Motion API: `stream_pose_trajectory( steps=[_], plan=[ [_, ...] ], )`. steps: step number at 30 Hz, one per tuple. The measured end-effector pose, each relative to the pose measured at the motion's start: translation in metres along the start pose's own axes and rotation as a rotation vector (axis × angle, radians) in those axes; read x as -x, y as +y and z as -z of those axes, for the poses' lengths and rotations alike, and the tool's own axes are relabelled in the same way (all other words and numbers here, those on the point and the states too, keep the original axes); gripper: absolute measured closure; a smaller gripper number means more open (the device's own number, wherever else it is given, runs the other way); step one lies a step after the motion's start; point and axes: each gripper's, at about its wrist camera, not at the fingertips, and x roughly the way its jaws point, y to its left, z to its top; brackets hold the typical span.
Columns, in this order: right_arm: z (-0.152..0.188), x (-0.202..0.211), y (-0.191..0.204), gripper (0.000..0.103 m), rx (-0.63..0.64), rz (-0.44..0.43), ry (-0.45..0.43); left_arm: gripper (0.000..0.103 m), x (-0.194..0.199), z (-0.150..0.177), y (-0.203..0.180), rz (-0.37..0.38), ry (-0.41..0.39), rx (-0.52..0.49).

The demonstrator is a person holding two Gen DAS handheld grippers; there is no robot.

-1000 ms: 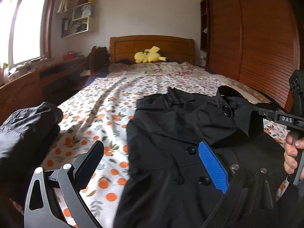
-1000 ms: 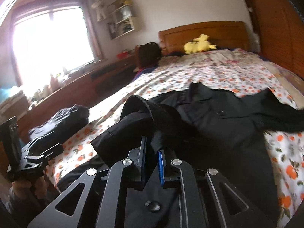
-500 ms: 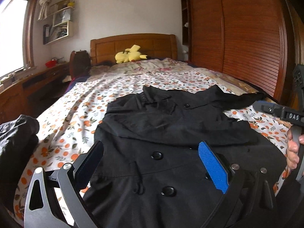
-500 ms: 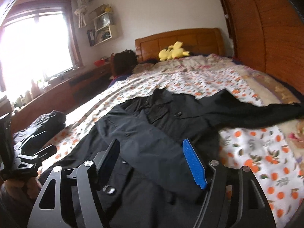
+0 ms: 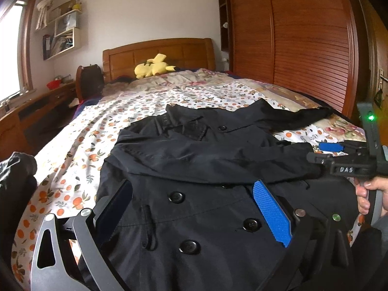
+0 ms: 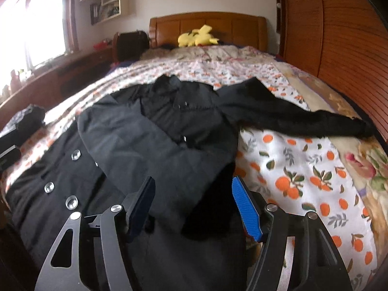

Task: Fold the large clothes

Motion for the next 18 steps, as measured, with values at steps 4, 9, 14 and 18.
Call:
stream_pose_trajectory(
  steps=[4,9,14,18],
  plan=[
    [0.01,-0.005,0.0,0.061,0.001,-0.036,0.044,0.003,-0.004,0.001,-0.009,0.013,0.007,-0.02],
    [0.014,-0.002,0.003,0.096,0.007,-0.084,0.066,0.003,-0.006,0.003,-0.017,0.02,0.014,-0.035],
    [0.018,0.024,0.016,0.098,0.034,-0.131,0.05,0.003,-0.004,0.001,-0.018,0.027,0.005,-0.034],
    [0.028,0.04,0.032,0.095,0.074,-0.141,0.044,0.003,-0.003,0.0,-0.018,0.025,0.004,-0.035]
  ],
)
